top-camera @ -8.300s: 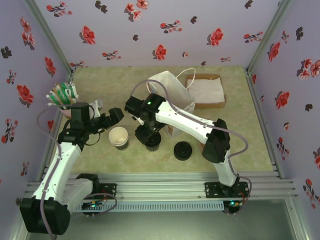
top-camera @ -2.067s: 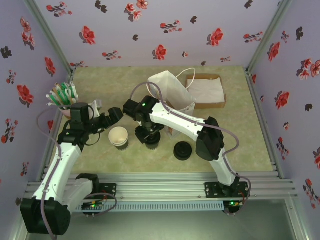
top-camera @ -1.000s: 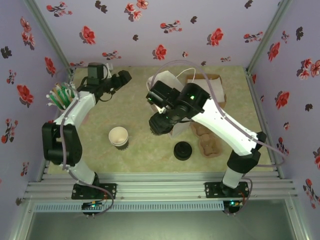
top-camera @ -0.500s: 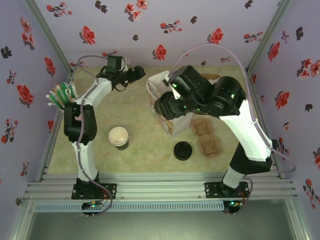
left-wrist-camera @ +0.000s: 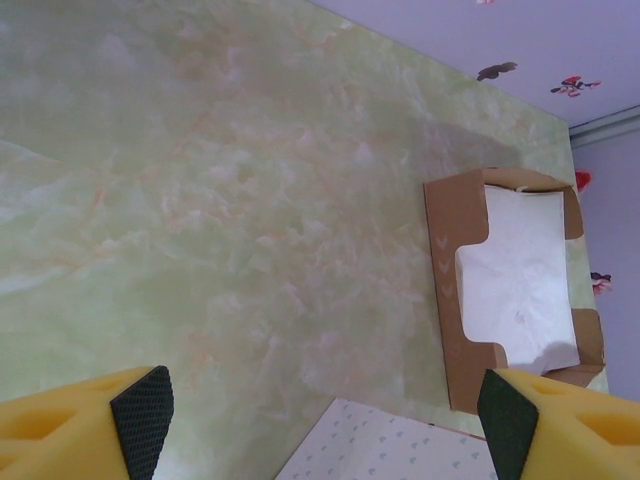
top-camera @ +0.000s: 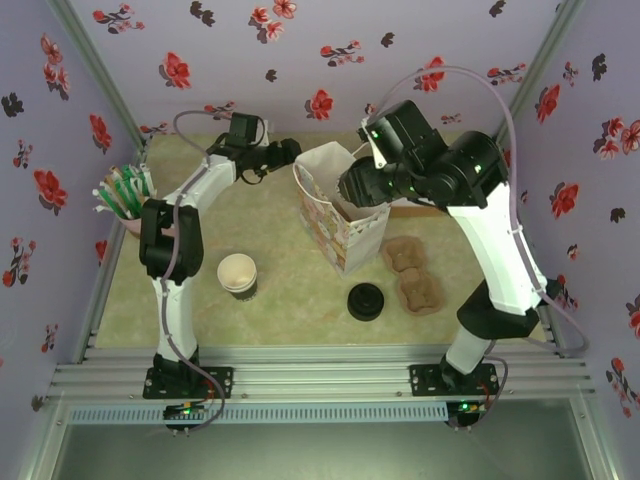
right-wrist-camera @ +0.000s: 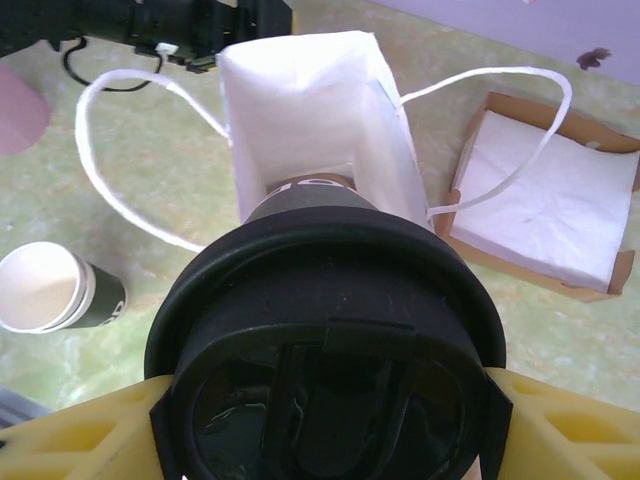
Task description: Pack the takeout coffee
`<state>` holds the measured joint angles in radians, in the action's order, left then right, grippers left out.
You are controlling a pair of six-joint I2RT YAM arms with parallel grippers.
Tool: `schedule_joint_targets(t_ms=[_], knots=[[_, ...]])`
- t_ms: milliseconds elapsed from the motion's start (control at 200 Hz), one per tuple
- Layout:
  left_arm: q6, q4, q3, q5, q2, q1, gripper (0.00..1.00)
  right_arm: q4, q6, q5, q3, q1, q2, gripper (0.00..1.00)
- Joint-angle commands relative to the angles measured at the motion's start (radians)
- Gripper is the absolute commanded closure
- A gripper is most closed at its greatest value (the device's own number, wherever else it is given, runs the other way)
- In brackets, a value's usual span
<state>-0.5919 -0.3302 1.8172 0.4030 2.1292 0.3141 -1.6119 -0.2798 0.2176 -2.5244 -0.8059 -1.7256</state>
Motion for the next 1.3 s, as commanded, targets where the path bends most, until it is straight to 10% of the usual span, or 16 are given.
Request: schedule_joint_targets(t_ms=[0, 1295], knots=[[0.034, -0.017, 0.027, 0.011, 0.031, 0.012, 0.17, -0.08, 0.021, -0.01, -0.016, 0.032, -0.051, 0.31], [0.069, 0.047, -0.062, 0.154, 0.022, 0.058, 0.19, -0.13, -0.024, -0.056, 0.188, 0.085, -0.25, 0.31]])
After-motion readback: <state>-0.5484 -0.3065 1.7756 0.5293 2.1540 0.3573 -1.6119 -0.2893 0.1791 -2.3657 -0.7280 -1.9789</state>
